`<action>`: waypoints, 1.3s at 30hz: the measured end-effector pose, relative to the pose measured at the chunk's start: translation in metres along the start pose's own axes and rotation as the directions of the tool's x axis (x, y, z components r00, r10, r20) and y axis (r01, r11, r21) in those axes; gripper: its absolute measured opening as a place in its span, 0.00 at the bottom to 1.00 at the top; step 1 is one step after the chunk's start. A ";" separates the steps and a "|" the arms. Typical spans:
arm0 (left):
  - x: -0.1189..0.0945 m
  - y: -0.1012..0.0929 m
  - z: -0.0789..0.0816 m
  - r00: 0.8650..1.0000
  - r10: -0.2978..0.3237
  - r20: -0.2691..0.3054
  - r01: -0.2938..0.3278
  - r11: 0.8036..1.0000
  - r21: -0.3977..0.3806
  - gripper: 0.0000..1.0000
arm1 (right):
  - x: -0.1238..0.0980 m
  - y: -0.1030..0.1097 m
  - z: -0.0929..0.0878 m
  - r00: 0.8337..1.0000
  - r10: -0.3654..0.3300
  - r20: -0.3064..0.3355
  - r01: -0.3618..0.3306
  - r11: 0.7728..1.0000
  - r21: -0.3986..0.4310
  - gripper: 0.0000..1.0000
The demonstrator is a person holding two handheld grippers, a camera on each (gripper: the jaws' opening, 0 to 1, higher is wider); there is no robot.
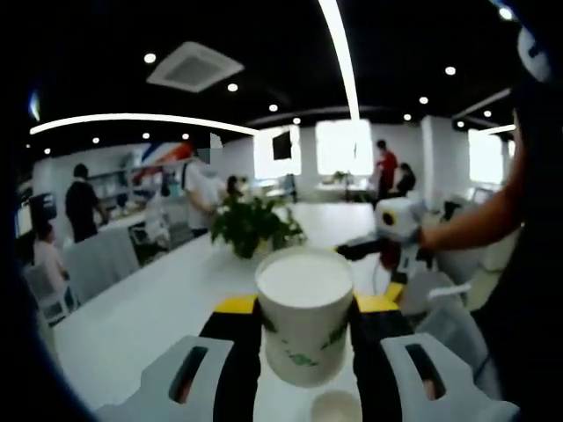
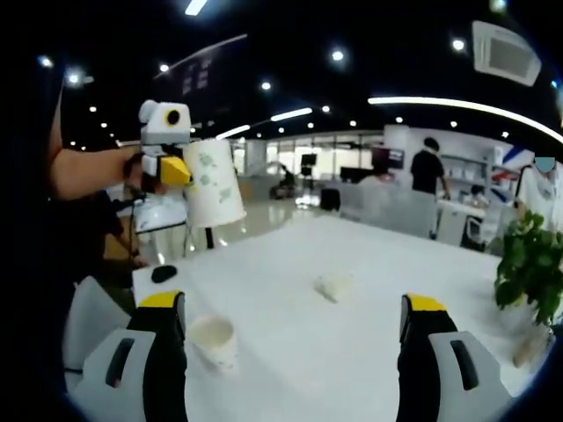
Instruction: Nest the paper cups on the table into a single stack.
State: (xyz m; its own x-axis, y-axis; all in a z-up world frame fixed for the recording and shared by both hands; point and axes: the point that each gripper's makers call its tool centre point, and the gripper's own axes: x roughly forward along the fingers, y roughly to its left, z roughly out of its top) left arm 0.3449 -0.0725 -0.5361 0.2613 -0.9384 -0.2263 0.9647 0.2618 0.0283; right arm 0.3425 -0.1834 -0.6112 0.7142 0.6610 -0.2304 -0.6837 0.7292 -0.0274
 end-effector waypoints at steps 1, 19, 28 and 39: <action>0.000 -0.001 -0.002 1.000 -0.001 -0.001 0.001 1.000 -0.004 0.38 | 0.000 0.001 0.001 1.000 0.001 0.000 -0.001 1.000 -0.002 1.00; -0.022 -0.006 0.011 0.981 0.058 0.188 -0.040 0.994 -0.097 0.38 | 0.005 0.045 0.052 0.984 0.158 0.081 -0.157 0.987 -0.010 0.82; -0.040 -0.004 0.036 0.955 0.058 0.291 -0.015 0.989 -0.148 0.38 | 0.010 0.090 0.091 0.943 0.320 0.094 -0.316 0.947 -0.052 0.61; -0.042 -0.011 0.039 0.935 0.043 0.352 0.035 0.977 -0.211 0.38 | 0.020 0.119 0.093 0.897 0.422 0.130 -0.432 0.900 0.056 0.33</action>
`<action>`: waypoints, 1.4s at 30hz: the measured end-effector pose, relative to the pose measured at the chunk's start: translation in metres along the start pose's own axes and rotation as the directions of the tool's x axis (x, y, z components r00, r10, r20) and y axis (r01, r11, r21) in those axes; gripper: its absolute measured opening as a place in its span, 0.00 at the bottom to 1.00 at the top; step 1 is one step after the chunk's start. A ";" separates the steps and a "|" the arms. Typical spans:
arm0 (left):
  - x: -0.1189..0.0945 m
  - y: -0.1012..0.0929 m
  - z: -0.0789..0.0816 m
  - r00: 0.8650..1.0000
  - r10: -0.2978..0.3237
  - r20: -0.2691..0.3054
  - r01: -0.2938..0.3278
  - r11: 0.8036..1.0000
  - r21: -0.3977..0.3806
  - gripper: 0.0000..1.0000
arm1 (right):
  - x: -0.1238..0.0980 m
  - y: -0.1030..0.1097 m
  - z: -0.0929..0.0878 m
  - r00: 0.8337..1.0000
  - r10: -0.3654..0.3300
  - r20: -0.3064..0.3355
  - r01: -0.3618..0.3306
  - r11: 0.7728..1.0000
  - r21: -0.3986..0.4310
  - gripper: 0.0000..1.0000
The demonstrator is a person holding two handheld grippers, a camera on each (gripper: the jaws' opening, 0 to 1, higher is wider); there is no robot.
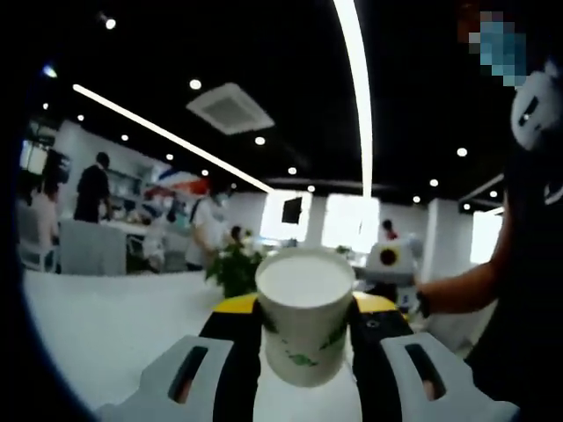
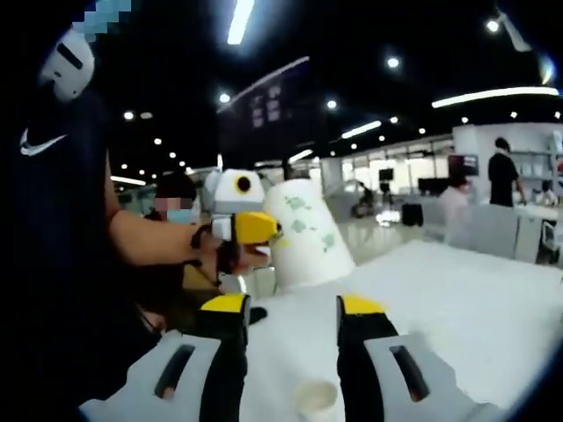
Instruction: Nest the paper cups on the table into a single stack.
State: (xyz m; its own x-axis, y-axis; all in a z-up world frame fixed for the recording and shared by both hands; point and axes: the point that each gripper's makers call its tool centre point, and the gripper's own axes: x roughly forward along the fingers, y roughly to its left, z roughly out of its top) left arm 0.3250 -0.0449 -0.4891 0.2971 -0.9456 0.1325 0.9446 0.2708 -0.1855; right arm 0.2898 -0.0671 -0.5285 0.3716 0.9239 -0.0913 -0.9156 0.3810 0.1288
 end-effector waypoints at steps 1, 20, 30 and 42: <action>-0.001 -0.001 -0.004 1.000 -0.004 -0.007 0.004 1.000 -0.003 0.38 | 0.000 0.000 0.001 1.000 0.001 0.005 -0.001 1.000 0.002 0.30; -0.028 -0.023 -0.021 0.982 -0.145 -0.120 0.141 0.989 -0.037 0.37 | 0.002 0.023 0.020 0.989 0.130 0.066 -0.137 0.984 0.110 0.12; -0.030 -0.025 -0.021 0.980 -0.152 -0.126 0.151 0.988 -0.016 0.37 | 0.003 0.028 0.030 0.980 0.172 0.100 -0.184 0.974 0.135 0.05; -0.033 -0.020 -0.026 0.982 -0.136 -0.129 0.134 0.991 -0.021 0.36 | 0.005 0.035 0.035 0.971 0.214 0.107 -0.229 0.962 0.150 0.00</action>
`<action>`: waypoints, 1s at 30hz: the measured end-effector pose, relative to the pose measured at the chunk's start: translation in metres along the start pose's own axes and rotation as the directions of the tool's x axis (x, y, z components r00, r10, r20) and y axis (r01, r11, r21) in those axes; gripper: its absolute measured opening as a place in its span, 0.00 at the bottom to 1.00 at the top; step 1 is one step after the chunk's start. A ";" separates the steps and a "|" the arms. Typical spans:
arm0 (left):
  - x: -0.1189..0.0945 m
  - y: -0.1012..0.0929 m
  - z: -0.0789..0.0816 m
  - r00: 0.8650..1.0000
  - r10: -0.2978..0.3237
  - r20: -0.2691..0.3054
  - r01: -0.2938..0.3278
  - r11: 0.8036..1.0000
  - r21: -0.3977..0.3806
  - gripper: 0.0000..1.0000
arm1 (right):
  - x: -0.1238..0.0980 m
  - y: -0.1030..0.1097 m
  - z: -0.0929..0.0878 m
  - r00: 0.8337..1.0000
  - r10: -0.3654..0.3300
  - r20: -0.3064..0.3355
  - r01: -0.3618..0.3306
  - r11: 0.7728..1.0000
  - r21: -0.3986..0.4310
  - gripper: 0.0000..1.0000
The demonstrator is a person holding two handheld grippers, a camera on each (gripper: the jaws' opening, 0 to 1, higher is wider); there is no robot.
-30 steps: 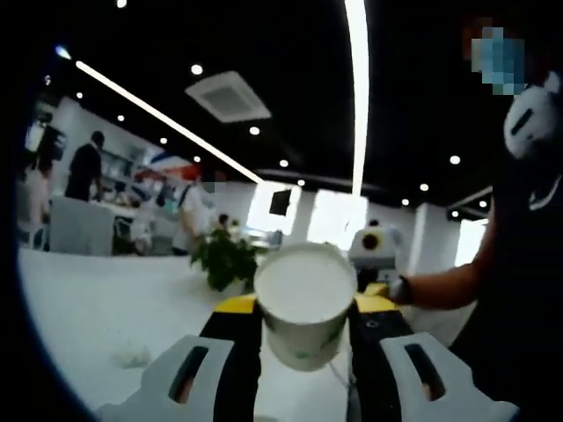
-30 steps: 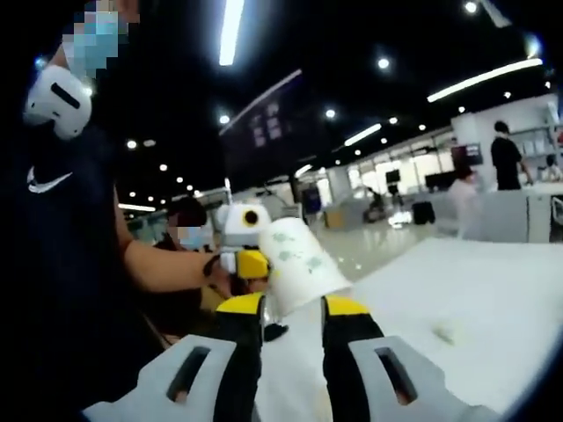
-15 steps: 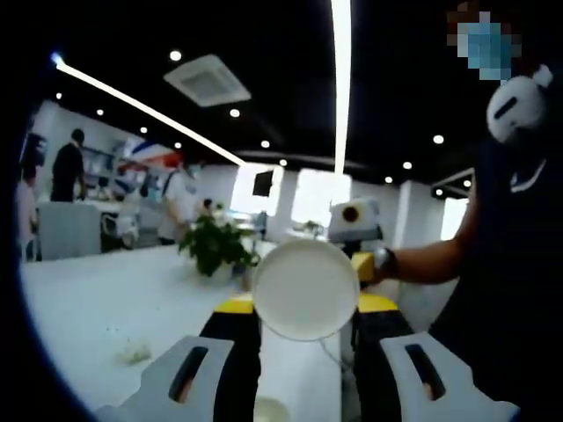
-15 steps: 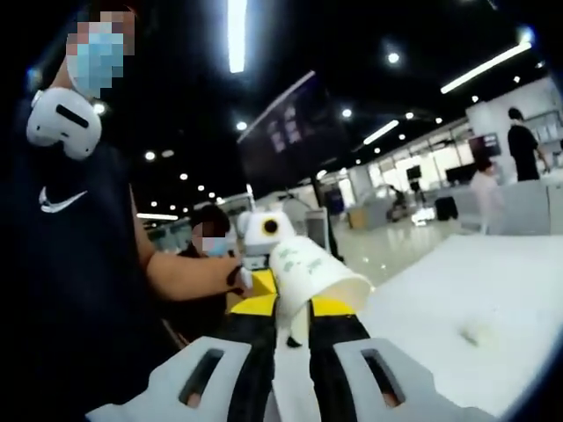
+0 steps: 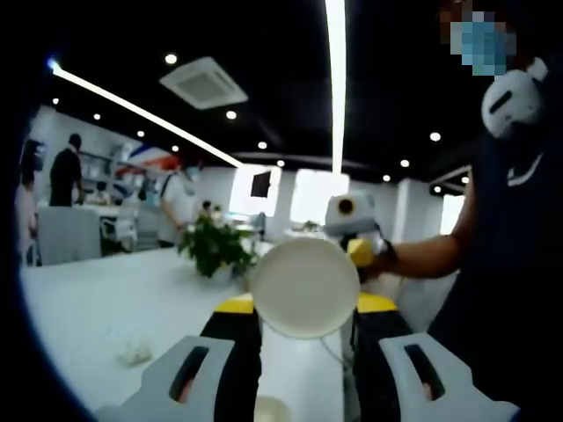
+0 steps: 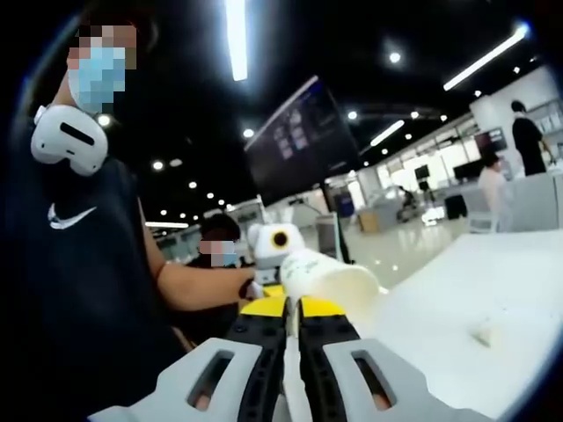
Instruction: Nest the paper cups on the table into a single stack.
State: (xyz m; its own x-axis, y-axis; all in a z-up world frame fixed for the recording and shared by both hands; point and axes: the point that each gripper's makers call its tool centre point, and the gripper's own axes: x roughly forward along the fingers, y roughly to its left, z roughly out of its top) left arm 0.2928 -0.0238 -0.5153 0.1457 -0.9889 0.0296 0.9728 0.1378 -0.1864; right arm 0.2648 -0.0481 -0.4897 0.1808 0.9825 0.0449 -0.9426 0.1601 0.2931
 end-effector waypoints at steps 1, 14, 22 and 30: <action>0.000 0.001 0.000 1.000 0.007 0.002 -0.007 1.000 0.003 0.36 | 0.000 0.001 0.000 1.000 0.004 0.000 -0.004 1.000 0.003 0.00; -0.008 0.031 -0.010 0.985 0.170 -0.043 -0.170 0.985 -0.013 0.87 | -0.002 -0.007 0.005 0.996 -0.061 -0.066 0.054 0.993 -0.102 0.00; -0.033 0.067 -0.020 0.928 0.361 -0.092 -0.352 0.930 0.104 0.99 | -0.002 -0.014 0.009 0.964 -0.134 -0.231 0.079 0.969 -0.233 0.00; -0.057 0.076 -0.034 0.887 0.445 -0.125 -0.431 0.894 0.122 0.99 | 0.006 -0.023 0.002 0.885 -0.196 -0.422 0.045 0.939 -0.342 0.00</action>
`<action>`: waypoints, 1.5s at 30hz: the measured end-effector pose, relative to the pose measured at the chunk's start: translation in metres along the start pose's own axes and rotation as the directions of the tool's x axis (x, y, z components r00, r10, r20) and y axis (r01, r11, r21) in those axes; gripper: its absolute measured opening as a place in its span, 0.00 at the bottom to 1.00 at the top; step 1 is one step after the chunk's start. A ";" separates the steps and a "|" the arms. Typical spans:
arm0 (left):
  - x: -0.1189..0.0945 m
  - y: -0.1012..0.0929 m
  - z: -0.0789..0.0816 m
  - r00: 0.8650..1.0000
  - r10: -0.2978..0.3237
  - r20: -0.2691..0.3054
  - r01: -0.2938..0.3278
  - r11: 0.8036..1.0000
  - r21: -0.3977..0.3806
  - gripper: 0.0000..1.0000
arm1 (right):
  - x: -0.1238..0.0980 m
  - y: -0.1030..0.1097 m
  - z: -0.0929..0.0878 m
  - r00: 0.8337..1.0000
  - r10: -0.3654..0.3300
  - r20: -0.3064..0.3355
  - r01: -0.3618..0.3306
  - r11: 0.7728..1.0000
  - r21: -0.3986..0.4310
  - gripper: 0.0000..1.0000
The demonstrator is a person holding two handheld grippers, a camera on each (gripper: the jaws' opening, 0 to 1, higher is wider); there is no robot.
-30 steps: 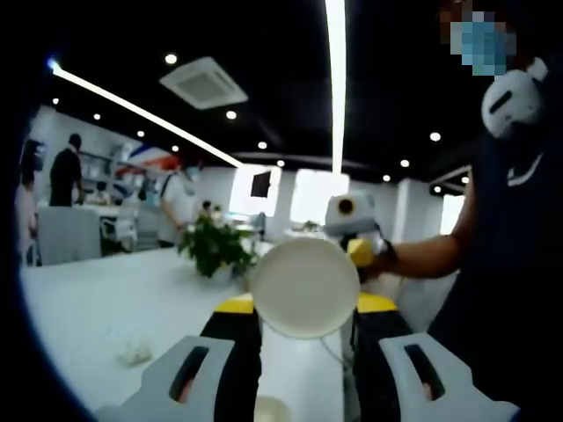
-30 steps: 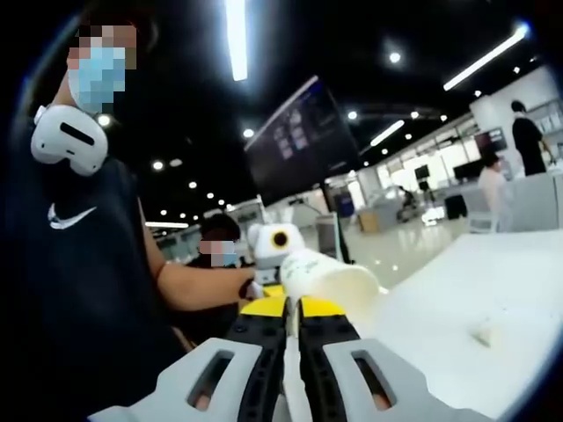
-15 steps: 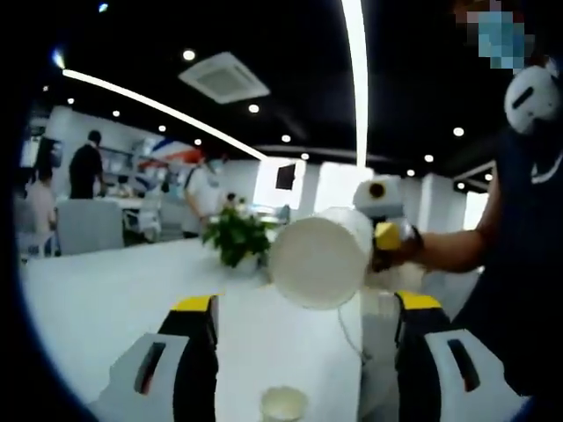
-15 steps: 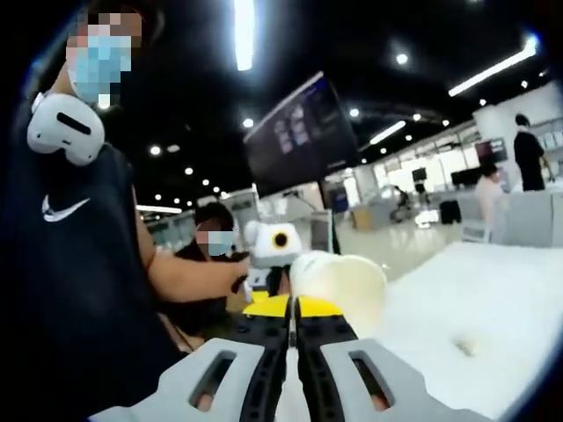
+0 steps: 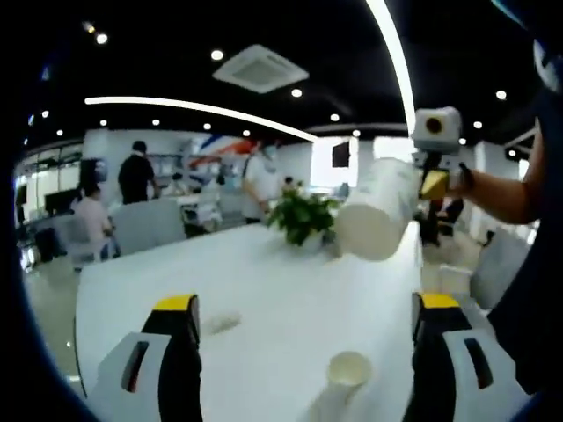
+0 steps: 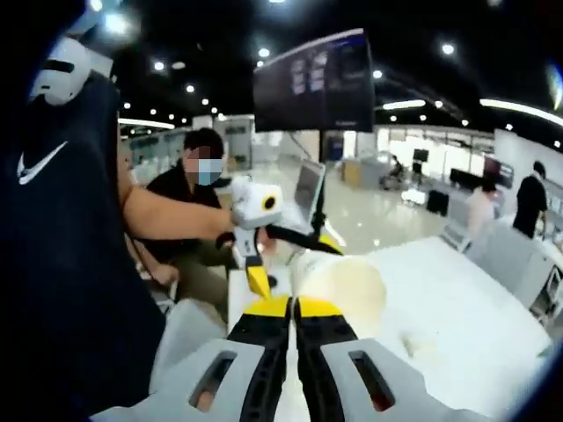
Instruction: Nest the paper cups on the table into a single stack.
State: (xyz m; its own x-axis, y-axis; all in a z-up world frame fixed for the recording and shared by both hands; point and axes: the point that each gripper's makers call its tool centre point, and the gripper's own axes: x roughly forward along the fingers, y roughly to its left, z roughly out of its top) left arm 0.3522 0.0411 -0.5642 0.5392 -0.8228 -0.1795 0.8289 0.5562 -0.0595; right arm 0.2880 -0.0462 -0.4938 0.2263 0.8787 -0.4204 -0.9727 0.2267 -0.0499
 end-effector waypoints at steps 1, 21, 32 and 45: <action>-0.002 0.005 -0.004 1.000 0.021 -0.012 -0.021 1.000 -0.004 0.99 | 0.003 -0.002 -0.003 0.999 -0.005 -0.052 0.003 1.000 -0.026 0.00; -0.041 0.042 -0.052 0.974 0.179 -0.135 -0.188 0.981 -0.055 0.99 | 0.018 -0.015 -0.046 0.750 -0.036 -0.660 -0.054 0.992 -0.116 0.00; -0.052 0.053 -0.063 0.956 0.237 -0.172 -0.244 0.970 -0.018 0.99 | 0.025 -0.011 -0.036 0.623 -0.036 -0.781 -0.096 0.988 -0.123 0.00; -0.056 0.056 -0.067 0.952 0.241 -0.187 -0.238 0.970 0.038 0.99 | 0.021 -0.014 -0.047 0.572 -0.041 -0.819 -0.082 0.991 -0.106 0.00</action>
State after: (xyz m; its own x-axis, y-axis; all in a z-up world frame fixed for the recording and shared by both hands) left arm 0.3580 0.1262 -0.6236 0.6854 -0.6277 -0.3692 0.6817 0.7313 0.0220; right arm 0.3043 -0.0507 -0.5445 0.1267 0.1490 -0.9807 -0.9879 0.1082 -0.1112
